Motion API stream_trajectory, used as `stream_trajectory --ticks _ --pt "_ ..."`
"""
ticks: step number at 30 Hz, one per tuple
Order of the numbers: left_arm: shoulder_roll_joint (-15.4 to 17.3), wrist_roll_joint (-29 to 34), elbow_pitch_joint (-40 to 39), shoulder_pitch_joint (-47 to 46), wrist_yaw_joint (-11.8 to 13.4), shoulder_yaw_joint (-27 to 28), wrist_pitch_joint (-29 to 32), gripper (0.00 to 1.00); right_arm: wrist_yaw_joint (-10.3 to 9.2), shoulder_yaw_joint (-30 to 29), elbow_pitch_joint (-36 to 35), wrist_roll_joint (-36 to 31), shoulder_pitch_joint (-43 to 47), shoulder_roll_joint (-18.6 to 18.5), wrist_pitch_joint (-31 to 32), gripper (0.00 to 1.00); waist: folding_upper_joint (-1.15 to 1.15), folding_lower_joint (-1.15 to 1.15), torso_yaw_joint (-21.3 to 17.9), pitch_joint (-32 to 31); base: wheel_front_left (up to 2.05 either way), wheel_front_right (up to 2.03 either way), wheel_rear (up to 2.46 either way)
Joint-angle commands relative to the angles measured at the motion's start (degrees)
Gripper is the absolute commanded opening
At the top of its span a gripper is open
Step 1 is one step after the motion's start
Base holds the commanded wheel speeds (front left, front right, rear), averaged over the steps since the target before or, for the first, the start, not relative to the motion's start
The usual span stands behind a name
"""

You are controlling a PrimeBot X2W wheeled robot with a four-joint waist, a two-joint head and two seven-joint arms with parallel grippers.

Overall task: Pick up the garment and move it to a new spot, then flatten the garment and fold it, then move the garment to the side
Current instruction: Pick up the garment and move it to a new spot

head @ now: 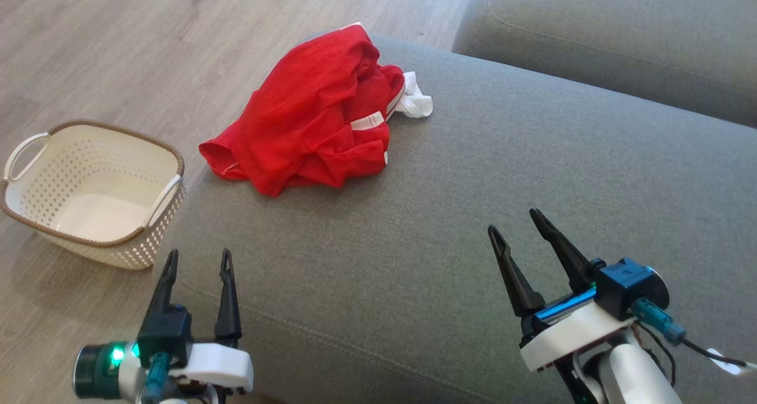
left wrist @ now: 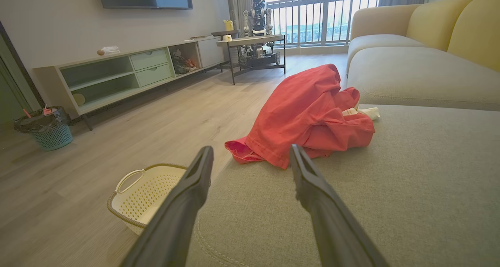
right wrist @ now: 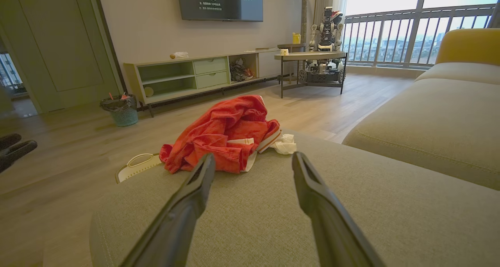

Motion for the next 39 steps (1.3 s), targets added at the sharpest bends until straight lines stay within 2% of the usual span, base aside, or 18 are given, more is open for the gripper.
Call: stream_trajectory --ticks 1,6,12,17,21,25,30,33,39 --pt "0.46 0.44 -2.19 -2.39 0.29 2.13 -0.69 1.00 -0.01 1.20 -1.94 0.12 -1.57 -0.22 -0.52 1.00 0.00 0.00 -0.24 0.27 0.00 0.00 0.00" --pt "0.80 -0.04 -2.91 -4.01 -0.16 3.01 -0.69 1.00 -0.01 0.97 -2.75 -0.54 -2.51 -0.22 -0.52 1.00 0.00 0.00 -1.58 2.26 0.00 0.00 0.00" --pt "3.38 -1.83 -2.60 -8.58 -3.19 5.47 -0.69 1.00 -0.01 -0.09 -2.91 -2.63 -4.39 -0.22 -0.52 1.00 0.00 0.00 -4.58 5.76 0.00 0.00 0.00" --pt "7.14 -1.67 -1.37 -15.20 -6.48 7.15 -0.69 1.00 -0.01 -2.03 -4.03 -2.73 -6.30 -0.22 -0.52 1.00 0.00 0.00 -7.40 9.48 0.00 0.00 0.00" --pt "9.72 -4.36 3.84 -21.60 -11.37 7.96 -0.41 1.00 -0.01 -2.20 -5.54 -3.96 -8.40 -0.22 -0.52 1.00 0.00 0.00 -9.79 12.84 0.00 0.00 0.00" --pt "13.07 -7.68 10.88 -30.02 -16.33 8.07 4.50 1.00 -0.01 -2.21 -7.39 -5.40 -10.64 -0.22 -0.52 1.00 0.00 0.00 -12.06 16.52 0.00 0.00 0.00" --pt "16.51 -9.88 18.12 -39.90 -18.61 4.62 11.54 1.00 -0.01 -2.29 -9.35 -6.85 -12.33 -0.22 -0.32 1.00 0.00 0.00 -13.70 20.27 0.00 0.00 0.00" --pt "18.26 -11.01 22.37 -44.73 -18.97 1.50 14.56 1.00 -0.01 -1.96 -9.93 -7.58 -12.93 -0.22 0.00 1.00 0.00 0.00 -14.40 21.91 0.00 0.00 0.00" --pt "20.37 -18.06 29.00 -51.24 -19.06 -5.15 17.97 1.00 -0.01 -1.47 -10.68 -8.15 -13.56 -0.22 0.30 1.00 0.00 0.00 -15.90 24.26 0.00 0.00 0.00"
